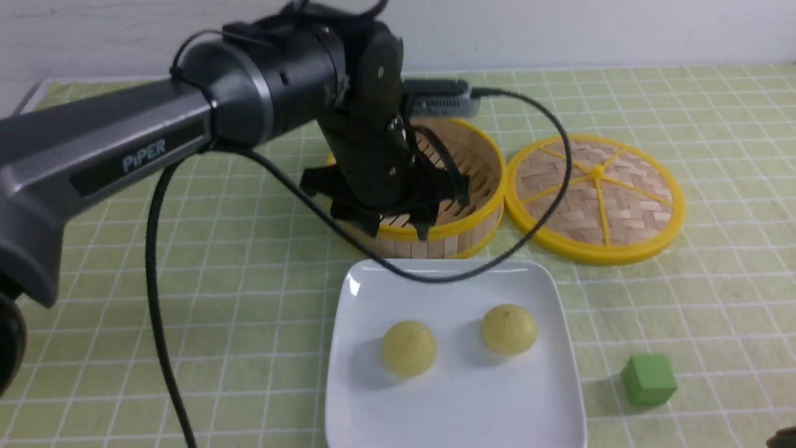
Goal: Put the steamed buns into the plate on the green tablecloth.
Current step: 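Reach into the bamboo steamer and grasp a bun with the left gripper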
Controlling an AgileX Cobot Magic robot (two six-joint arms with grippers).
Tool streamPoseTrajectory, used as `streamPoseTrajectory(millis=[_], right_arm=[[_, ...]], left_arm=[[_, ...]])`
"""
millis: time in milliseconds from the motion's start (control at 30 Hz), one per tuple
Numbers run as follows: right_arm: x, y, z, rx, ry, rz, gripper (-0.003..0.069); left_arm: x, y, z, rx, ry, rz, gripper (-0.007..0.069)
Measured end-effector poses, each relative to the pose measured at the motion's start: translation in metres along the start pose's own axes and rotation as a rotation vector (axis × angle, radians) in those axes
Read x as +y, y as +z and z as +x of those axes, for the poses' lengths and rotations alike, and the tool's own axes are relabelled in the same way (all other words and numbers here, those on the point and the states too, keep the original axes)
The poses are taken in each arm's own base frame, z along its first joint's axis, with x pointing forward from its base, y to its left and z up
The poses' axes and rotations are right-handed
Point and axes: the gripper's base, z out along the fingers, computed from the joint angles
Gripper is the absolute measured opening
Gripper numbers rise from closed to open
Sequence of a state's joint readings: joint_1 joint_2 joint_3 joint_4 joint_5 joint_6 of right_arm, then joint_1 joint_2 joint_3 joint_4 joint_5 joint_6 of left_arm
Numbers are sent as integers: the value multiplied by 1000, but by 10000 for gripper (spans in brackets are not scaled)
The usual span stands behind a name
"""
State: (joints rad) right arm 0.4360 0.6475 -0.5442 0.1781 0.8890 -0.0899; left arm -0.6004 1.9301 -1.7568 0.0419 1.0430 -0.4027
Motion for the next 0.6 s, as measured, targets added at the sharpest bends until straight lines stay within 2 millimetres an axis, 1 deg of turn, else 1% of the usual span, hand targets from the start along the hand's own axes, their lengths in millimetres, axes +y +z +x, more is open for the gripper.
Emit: streamPoseTrajectory(millis=[33, 67, 100, 133, 200, 233, 267, 300, 367, 433, 467, 500, 567, 600], right_arm=[[0, 0, 0, 0, 0, 0, 59], [0, 0, 0, 0, 0, 0, 60], [0, 0, 0, 0, 0, 0, 61], [0, 0, 0, 0, 0, 0, 63], [0, 0, 0, -1, 2, -2, 66], [0, 0, 0, -1, 3, -3, 67], [0, 0, 0, -1, 4, -5, 68], [1, 0, 0, -1, 5, -6, 69], [1, 0, 0, -2, 5, -6, 74], [1, 0, 0, -3, 7, -8, 76], [1, 0, 0, -3, 7, -8, 76], [1, 0, 0, -3, 7, -8, 78], [1, 0, 0, -3, 7, -8, 78], [1, 0, 0, -3, 7, -8, 78]], left_arm=[[3, -4, -6, -8, -9, -5, 446], [9, -12, -20, -32, -32, -10, 440], [10, -16, -22, -40, -37, -9, 438], [25, -23, -45, -81, -84, -15, 420], [41, -30, -64, -126, -143, -2, 404], [51, -29, -75, -143, -179, 10, 395], [57, -28, -81, -148, -200, 21, 391], [69, -22, -91, -150, -243, 47, 386], [78, -5, -101, -133, -272, 78, 385], [77, 15, -104, -105, -269, 106, 385], [77, 20, -103, -96, -267, 107, 385], [74, 37, -103, -70, -265, 121, 385], [70, 60, -100, -25, -266, 128, 385], [69, 68, -98, -9, -266, 128, 385]])
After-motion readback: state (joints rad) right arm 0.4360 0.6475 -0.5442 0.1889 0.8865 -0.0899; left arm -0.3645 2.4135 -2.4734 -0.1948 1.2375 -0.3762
